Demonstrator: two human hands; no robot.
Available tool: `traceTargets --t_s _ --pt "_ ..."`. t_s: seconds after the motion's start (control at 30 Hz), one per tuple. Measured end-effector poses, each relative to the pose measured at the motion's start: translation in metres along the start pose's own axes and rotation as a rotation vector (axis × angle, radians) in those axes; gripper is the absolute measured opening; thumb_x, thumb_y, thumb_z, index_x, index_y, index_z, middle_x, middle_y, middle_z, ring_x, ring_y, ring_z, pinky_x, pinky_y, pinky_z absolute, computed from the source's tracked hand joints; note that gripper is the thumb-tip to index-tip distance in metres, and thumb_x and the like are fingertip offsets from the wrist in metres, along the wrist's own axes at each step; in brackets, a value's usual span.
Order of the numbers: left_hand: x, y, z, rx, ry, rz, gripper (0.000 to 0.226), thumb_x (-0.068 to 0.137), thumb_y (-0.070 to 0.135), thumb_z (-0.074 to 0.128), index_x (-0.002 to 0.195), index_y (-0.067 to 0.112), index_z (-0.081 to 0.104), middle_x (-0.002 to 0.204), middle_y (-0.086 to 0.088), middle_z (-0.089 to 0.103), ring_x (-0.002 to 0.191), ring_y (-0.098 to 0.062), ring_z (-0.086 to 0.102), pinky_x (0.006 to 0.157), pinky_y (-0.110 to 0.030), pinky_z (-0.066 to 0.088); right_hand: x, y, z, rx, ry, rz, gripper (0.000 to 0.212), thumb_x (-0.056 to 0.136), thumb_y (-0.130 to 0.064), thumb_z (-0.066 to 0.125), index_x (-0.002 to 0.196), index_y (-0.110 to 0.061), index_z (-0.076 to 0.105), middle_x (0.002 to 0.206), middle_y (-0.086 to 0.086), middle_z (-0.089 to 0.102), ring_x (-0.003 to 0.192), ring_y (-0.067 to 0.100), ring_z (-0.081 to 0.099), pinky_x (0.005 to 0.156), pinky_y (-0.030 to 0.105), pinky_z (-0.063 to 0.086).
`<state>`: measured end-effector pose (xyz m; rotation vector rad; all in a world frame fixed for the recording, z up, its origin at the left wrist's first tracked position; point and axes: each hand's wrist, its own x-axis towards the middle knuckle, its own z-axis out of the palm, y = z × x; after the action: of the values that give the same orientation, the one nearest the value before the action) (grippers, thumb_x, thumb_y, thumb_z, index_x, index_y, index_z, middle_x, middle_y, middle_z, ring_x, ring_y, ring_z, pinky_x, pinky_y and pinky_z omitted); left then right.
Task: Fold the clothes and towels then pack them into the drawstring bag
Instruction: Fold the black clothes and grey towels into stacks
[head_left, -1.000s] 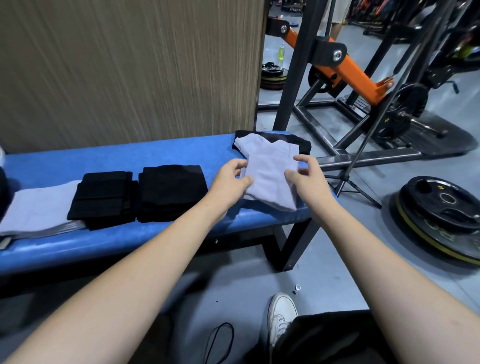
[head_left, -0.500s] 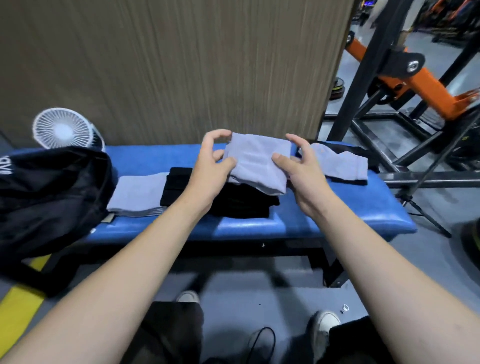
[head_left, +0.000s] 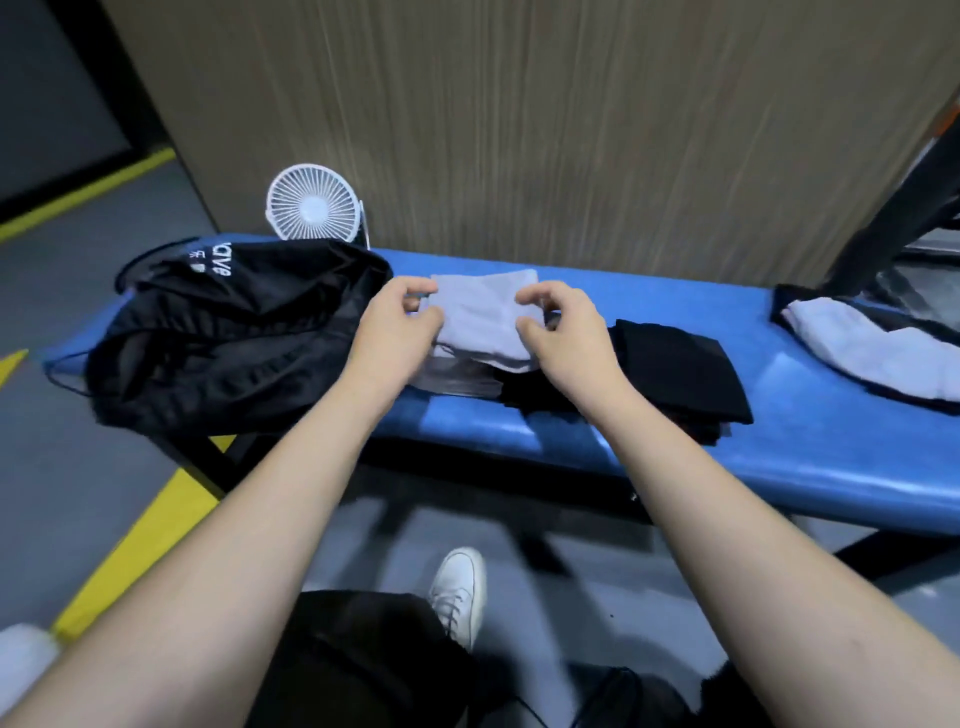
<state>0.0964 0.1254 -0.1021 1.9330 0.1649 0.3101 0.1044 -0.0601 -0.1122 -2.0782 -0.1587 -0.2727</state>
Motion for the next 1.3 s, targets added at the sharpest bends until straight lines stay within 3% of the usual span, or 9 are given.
traceTargets --t_s 0.1,0.2,0.37,0.5,0.67,0.8,0.9,1.07,1.3 --pt "0.008 -0.013 -0.011 0.085 0.005 0.006 0.035 0.086 0.015 0.062 0.120 0.021 0.065 0.114 0.001 0.067 0.107 -0.014 0.063 0.100 -0.031 0.047 0.004 -0.004 0.017 -0.161 -0.049 -0.096 0.031 0.091 -0.013 0.059 0.122 -0.014 0.063 0.108 0.002 0.046 0.078 0.006 0.048 0.073 0.010 0.031" --pt "0.014 -0.022 -0.014 0.116 -0.037 -0.017 0.040 0.086 0.017 0.062 0.126 0.020 0.064 0.125 0.003 0.065 0.117 -0.012 0.060 0.106 -0.035 0.045 0.007 -0.004 0.029 -0.286 -0.110 -0.156 0.035 0.092 -0.017 0.059 0.127 -0.012 0.059 0.114 0.002 0.043 0.093 0.018 0.051 0.085 0.019 0.035" --pt "0.023 -0.033 -0.016 0.203 -0.025 -0.044 0.045 0.089 0.018 0.055 0.134 0.020 0.059 0.138 0.004 0.059 0.123 -0.015 0.056 0.086 -0.016 0.046 0.011 0.002 0.041 -0.663 -0.090 -0.226 0.039 0.093 -0.041 0.054 0.129 -0.028 0.060 0.117 0.000 0.049 0.110 0.027 0.038 0.093 0.038 0.025" --pt "0.016 -0.042 -0.015 0.550 -0.064 0.010 0.045 0.095 0.025 0.051 0.139 0.019 0.052 0.141 -0.005 0.049 0.128 -0.031 0.043 0.109 -0.036 0.037 0.009 0.008 0.043 -0.819 -0.068 -0.303 0.039 0.092 -0.048 0.050 0.124 -0.030 0.064 0.122 0.001 0.050 0.117 0.028 0.040 0.106 0.045 0.020" --pt "0.011 -0.041 -0.013 0.619 -0.006 0.272 0.043 0.098 0.023 0.049 0.141 0.019 0.051 0.153 0.004 0.037 0.140 -0.019 0.032 0.117 -0.037 0.026 0.004 0.009 0.043 -0.758 -0.038 -0.388 0.034 0.091 -0.038 0.050 0.119 -0.024 0.065 0.140 0.003 0.049 0.137 0.026 0.035 0.116 0.059 0.013" --pt "0.007 -0.045 -0.010 0.842 -0.205 0.212 0.047 0.105 0.028 0.037 0.151 0.026 0.038 0.162 0.008 0.026 0.149 -0.013 0.023 0.123 -0.040 0.010 -0.001 0.013 0.041 -0.834 -0.225 -0.345 0.041 0.098 -0.040 0.044 0.134 -0.024 0.057 0.153 -0.003 0.039 0.150 0.025 0.016 0.118 0.060 0.002" --pt "0.006 -0.043 -0.010 0.835 -0.150 0.239 0.045 0.102 0.027 0.041 0.147 0.025 0.045 0.159 0.006 0.032 0.147 -0.014 0.026 0.122 -0.043 0.012 -0.002 0.011 0.036 -0.669 -0.214 -0.304 0.043 0.099 -0.041 0.046 0.140 -0.027 0.052 0.155 -0.007 0.039 0.151 0.021 0.015 0.120 0.057 -0.001" --pt "0.006 -0.019 0.000 0.658 0.077 0.407 0.032 0.092 0.019 0.059 0.123 0.015 0.067 0.137 -0.003 0.058 0.130 -0.027 0.048 0.114 -0.043 0.030 -0.002 0.006 -0.004 -0.446 -0.003 -0.318 0.038 0.098 -0.036 0.051 0.134 -0.025 0.058 0.140 -0.007 0.055 0.142 0.015 0.034 0.122 0.049 0.003" --pt "-0.013 0.041 0.070 0.521 0.096 0.492 0.021 0.094 0.014 0.054 0.109 0.021 0.068 0.116 0.001 0.064 0.111 -0.029 0.053 0.098 -0.040 0.034 -0.014 0.047 -0.108 -0.401 0.176 -0.232 0.023 0.097 -0.030 0.053 0.113 -0.022 0.068 0.112 -0.009 0.067 0.114 0.016 0.054 0.108 0.032 0.025"
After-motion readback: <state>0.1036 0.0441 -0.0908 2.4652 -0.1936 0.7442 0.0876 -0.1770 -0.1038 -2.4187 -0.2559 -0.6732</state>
